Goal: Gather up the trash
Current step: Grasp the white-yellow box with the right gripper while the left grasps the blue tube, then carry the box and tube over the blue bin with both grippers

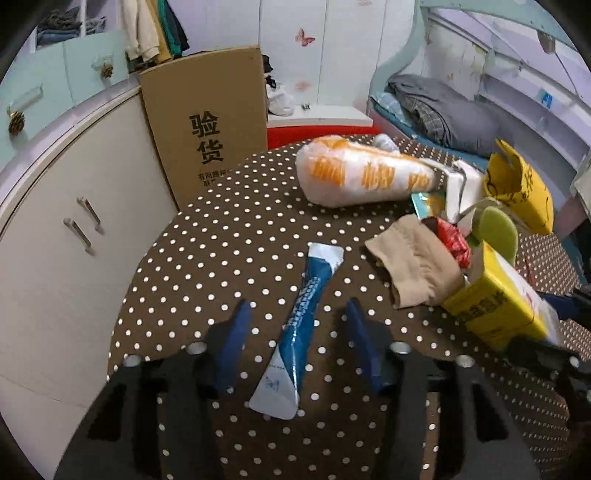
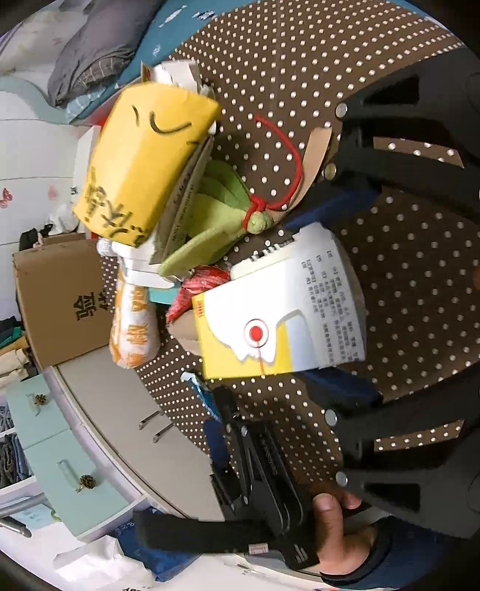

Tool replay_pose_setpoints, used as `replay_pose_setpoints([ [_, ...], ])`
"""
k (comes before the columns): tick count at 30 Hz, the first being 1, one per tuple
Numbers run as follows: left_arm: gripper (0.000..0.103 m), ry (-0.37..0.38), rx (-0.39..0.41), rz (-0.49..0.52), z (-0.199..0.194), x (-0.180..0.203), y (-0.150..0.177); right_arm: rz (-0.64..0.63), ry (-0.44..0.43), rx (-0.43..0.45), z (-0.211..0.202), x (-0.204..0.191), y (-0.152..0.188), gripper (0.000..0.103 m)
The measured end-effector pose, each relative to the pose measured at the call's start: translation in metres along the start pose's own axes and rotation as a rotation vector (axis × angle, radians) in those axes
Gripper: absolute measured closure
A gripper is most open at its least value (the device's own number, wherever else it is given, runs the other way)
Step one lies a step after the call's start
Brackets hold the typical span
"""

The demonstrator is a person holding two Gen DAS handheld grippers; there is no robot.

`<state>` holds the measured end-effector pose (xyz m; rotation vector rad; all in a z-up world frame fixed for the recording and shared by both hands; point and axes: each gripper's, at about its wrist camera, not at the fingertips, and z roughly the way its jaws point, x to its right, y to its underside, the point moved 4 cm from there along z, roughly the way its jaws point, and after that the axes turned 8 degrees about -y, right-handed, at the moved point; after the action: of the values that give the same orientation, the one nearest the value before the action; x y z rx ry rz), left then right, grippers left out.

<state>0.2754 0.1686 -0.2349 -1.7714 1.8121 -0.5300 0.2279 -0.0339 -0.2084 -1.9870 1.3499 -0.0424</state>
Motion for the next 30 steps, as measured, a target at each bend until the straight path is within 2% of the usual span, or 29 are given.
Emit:
replay_pose_setpoints([
  [1,0.087,0.005,-0.001,0.000,-0.001,0.000,0.000,0.002,-0.010,0.003,0.000,-0.001,-0.001,0.041],
  [2,0.093,0.039,-0.012,-0.023,-0.003,-0.001,0.000,0.006,-0.026,0.012,-0.003,-0.001,0.000,0.043],
  [4,0.095,0.082,-0.021,-0.065,-0.006,-0.005,0.003,0.009,-0.049,0.021,-0.007,-0.003,0.001,0.046],
  [6,0.095,0.062,-0.013,-0.069,-0.011,-0.007,0.009,0.029,-0.079,0.029,-0.012,-0.001,0.005,0.047],
  [11,0.095,0.078,0.007,-0.122,-0.033,-0.008,0.020,0.057,-0.133,0.050,-0.032,0.007,0.014,0.047],
  [17,0.095,0.125,0.063,-0.160,-0.072,0.003,0.020,0.086,-0.161,0.150,-0.085,0.020,0.017,0.047],
  [24,0.095,0.209,0.161,-0.134,-0.121,0.046,-0.006,0.130,-0.101,0.342,-0.168,0.051,0.011,0.047],
  [30,0.095,0.297,0.225,-0.091,-0.155,0.104,-0.032,0.206,-0.015,0.483,-0.231,0.100,0.014,0.047],
])
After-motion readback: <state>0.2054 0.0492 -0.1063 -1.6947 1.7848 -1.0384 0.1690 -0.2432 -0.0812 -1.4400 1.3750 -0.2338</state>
